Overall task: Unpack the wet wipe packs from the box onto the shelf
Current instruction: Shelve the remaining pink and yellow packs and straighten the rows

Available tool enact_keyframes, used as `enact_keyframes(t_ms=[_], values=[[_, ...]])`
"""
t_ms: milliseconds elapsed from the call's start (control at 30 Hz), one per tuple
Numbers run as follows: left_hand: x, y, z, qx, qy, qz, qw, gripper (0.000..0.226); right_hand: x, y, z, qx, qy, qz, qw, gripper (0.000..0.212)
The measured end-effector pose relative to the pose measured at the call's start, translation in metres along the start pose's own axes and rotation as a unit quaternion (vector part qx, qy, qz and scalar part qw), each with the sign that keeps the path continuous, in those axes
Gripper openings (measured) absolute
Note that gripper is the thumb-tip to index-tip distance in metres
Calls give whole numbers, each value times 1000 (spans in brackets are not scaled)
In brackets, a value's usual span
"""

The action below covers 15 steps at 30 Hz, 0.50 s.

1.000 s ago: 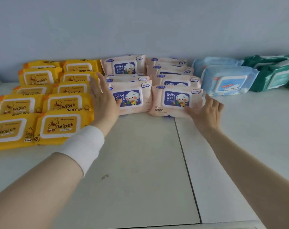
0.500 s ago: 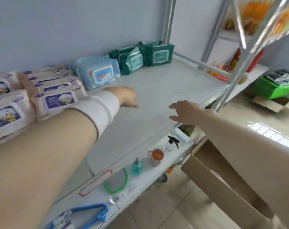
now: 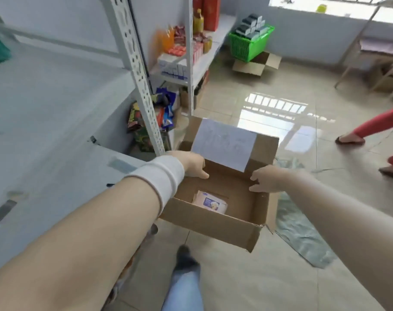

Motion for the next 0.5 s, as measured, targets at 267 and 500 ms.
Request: enact_keyframes(t_ms=[267,500], values=[[1,71,-193,158,15,46,986,49,-41,111,-122,153,49,-170,972,57],[56,191,-364,244,-48,82,965,56,-23,240,-283,219,109,-403,882,75]])
Point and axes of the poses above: each hand's wrist, its own z-axis away from the middle knuckle, its own y-axis out of the palm, x = y × z, the point moved 6 cm from there along -z, towards the middle knuckle, and after that the axes turned 2 degrees about z, right-handed, at the moved point
